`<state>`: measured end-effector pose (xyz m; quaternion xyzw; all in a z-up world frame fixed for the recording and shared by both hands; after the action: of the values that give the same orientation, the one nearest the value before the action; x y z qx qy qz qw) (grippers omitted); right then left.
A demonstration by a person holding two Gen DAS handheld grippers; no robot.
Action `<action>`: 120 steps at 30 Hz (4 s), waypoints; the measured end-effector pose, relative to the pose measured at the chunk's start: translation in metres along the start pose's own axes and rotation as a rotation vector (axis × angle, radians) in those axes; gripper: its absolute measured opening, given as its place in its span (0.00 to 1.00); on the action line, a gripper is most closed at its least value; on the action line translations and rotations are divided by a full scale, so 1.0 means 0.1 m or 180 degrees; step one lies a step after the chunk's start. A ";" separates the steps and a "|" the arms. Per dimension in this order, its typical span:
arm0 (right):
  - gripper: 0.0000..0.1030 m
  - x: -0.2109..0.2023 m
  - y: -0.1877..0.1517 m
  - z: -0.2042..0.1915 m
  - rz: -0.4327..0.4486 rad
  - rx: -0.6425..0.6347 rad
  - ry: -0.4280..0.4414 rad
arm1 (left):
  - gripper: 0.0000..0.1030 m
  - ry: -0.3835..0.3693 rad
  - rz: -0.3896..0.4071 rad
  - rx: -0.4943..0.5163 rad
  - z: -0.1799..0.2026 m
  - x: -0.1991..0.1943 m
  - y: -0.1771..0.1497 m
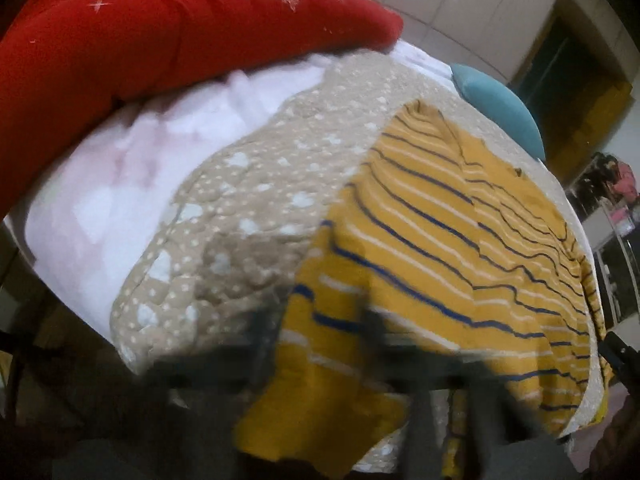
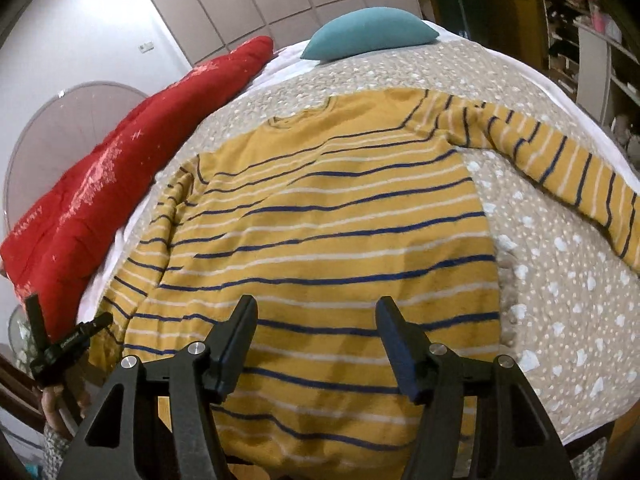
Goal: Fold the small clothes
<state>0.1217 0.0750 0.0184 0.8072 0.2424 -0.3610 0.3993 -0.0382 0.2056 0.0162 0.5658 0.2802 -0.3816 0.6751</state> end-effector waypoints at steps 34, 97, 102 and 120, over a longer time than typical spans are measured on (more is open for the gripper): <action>0.54 -1.43 0.54 3.28 0.0190 0.0319 0.0202 | 0.06 -0.1070 -0.0215 0.1296 3.35 0.57 1.85; 0.51 -0.44 1.67 3.30 -0.0511 0.0713 0.0603 | 0.73 -0.0160 -0.0104 0.0644 1.65 -0.06 -0.24; 0.06 -0.13 1.69 3.26 -0.0606 0.1047 0.0739 | 0.73 -0.0148 -0.0102 0.0598 1.57 -0.08 -0.25; 0.37 -1.37 1.18 4.31 -0.0028 0.1014 0.0525 | 0.73 -0.0281 -0.0118 0.0616 1.66 -0.08 -0.30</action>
<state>-0.0512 -0.3591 -0.0012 0.8860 0.2177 -0.3291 0.2435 -0.0767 0.0430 0.0396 0.6057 0.2224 -0.4438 0.6219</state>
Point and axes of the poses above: each gripper's, at about its wrist camera, not at the fingertips, and x roughly the way its jaws point, z to its right, y to its top, the point moved 1 cm from there along x, roughly the way its jaws point, and after that the axes turned 11 degrees about x, right-handed, at the moved point
